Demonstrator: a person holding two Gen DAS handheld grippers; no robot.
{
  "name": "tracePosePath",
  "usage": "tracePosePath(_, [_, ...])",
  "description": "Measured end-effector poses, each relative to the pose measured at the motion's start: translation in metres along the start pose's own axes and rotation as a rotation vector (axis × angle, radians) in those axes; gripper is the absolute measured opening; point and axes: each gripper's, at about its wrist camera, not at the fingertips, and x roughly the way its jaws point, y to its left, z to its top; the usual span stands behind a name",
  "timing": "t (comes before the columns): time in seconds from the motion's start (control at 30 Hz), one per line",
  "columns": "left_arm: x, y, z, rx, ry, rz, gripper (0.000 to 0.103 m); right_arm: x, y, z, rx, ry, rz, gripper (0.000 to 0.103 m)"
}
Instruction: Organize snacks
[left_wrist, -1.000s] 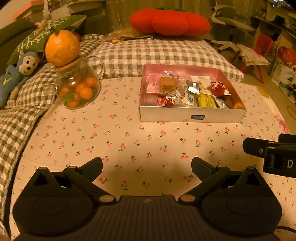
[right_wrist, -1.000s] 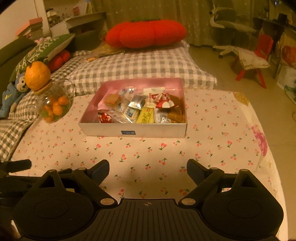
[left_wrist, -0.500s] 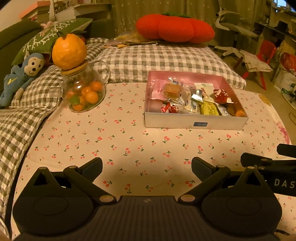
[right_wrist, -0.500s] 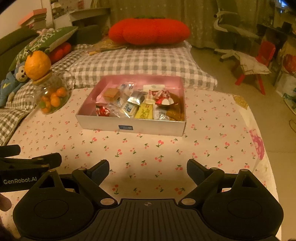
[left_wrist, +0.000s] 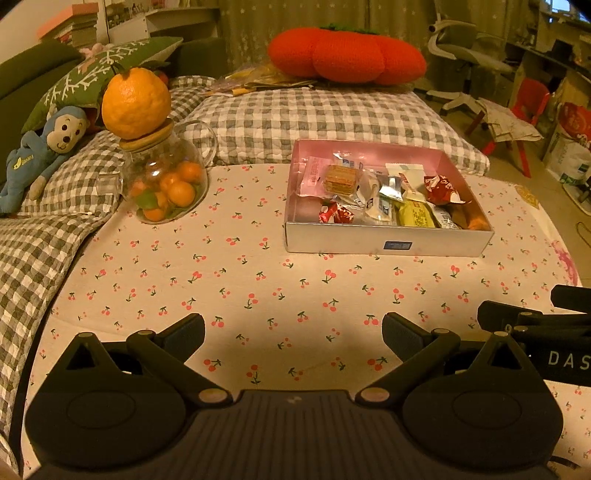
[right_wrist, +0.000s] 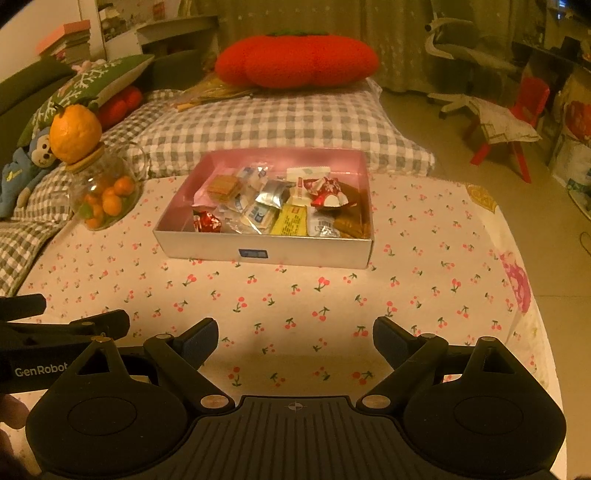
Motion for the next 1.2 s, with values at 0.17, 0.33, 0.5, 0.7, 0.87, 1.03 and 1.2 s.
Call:
tracePosePath(0.17, [-0.0002, -0.0001, 0.0003, -0.001, 0.0, 0.001, 0.102, -0.0003, 0.0005, -0.0002, 0.0, 0.0, 0.0, 0.093])
tracePosePath(0.33, [-0.0002, 0.0006, 0.0003, -0.004, 0.004, 0.0, 0.102, -0.0006, 0.001, -0.0003, 0.0, 0.002, 0.0, 0.093])
tracePosePath(0.5, [-0.0001, 0.001, 0.0003, -0.005, 0.005, 0.0, 0.102, -0.0002, 0.0018, -0.0008, 0.0, 0.002, 0.0, 0.093])
tracePosePath(0.7, [0.0001, 0.0015, -0.0003, -0.007, 0.006, -0.001, 0.102, -0.0005, 0.002, -0.0006, 0.0, 0.002, 0.0, 0.093])
tracePosePath(0.87, [0.0, 0.0017, -0.0003, -0.007, 0.006, -0.001, 0.102, -0.0007, 0.0021, -0.0004, 0.0, 0.002, 0.0, 0.093])
tracePosePath(1.03, [-0.0001, 0.0018, 0.0001, -0.008, 0.008, -0.002, 0.102, -0.0006, 0.0021, -0.0005, 0.0, 0.003, 0.0, 0.093])
tracePosePath(1.2, [0.0001, 0.0016, -0.0003, -0.01, 0.008, -0.001, 0.102, -0.0006, 0.0022, -0.0006, 0.0, 0.002, 0.0, 0.093])
